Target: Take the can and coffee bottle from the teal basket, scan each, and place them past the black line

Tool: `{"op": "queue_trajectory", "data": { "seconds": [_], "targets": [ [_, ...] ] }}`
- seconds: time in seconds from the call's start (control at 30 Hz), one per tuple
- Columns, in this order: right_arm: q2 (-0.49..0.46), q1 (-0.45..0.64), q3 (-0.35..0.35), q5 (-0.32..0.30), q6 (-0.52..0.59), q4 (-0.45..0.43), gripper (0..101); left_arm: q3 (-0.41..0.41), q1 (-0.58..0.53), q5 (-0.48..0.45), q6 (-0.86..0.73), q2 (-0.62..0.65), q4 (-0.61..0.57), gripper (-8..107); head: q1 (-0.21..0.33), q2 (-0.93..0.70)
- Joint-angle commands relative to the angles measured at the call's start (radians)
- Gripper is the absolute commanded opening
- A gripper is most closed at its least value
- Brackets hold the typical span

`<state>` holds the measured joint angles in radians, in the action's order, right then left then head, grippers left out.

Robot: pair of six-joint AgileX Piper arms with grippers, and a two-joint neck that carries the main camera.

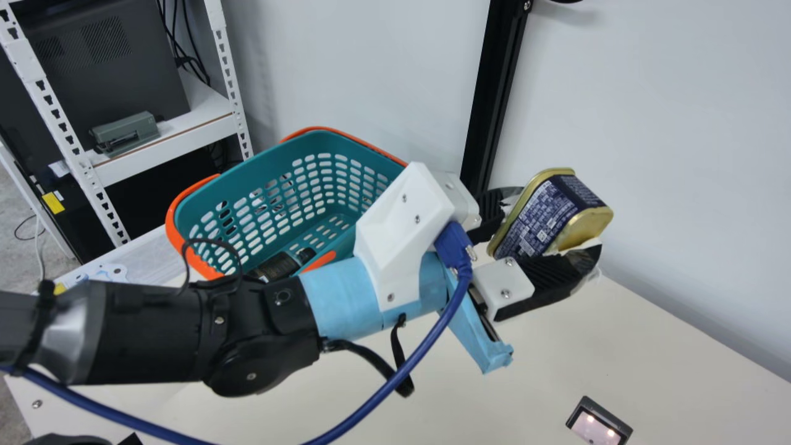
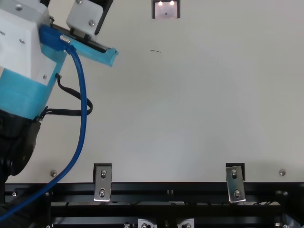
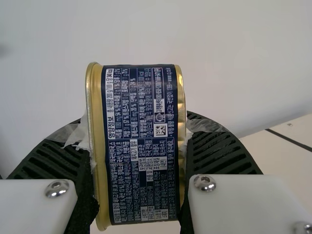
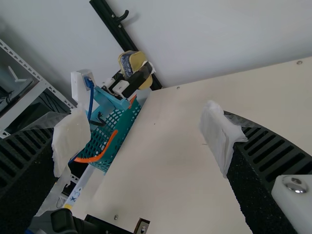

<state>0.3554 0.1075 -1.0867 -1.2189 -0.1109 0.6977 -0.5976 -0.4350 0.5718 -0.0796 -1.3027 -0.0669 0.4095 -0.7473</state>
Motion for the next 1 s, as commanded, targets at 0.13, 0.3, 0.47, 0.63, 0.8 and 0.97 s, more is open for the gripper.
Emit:
{"op": "queue_trajectory", "data": {
  "seconds": [0.13,0.3,0.47,0.63,0.8,0.97],
  "targets": [
    [0.000,0.000,0.000,0.000,0.000,0.000,101,0.000,0.000,0.001,0.000,0.000,0.000,10,0.027,-0.011],
    [0.000,0.000,0.000,0.000,0.000,0.000,101,0.000,0.000,0.001,0.000,0.000,0.000,10,0.015,0.022],
    [0.000,0.000,0.000,0.000,0.000,0.000,101,0.000,0.000,0.001,0.000,0.000,0.002,10,0.004,0.168],
    [0.000,0.000,0.000,0.000,0.000,0.000,101,0.000,0.000,0.001,0.000,0.000,0.002,10,-0.007,0.359],
    [0.000,0.000,0.000,0.000,0.000,0.000,101,0.000,0.000,0.001,0.000,0.000,0.002,10,-0.036,0.524],
    [0.000,0.000,0.000,0.000,0.000,0.000,101,0.000,0.000,0.001,0.000,0.000,0.002,10,-0.084,0.623]
  ]
}}
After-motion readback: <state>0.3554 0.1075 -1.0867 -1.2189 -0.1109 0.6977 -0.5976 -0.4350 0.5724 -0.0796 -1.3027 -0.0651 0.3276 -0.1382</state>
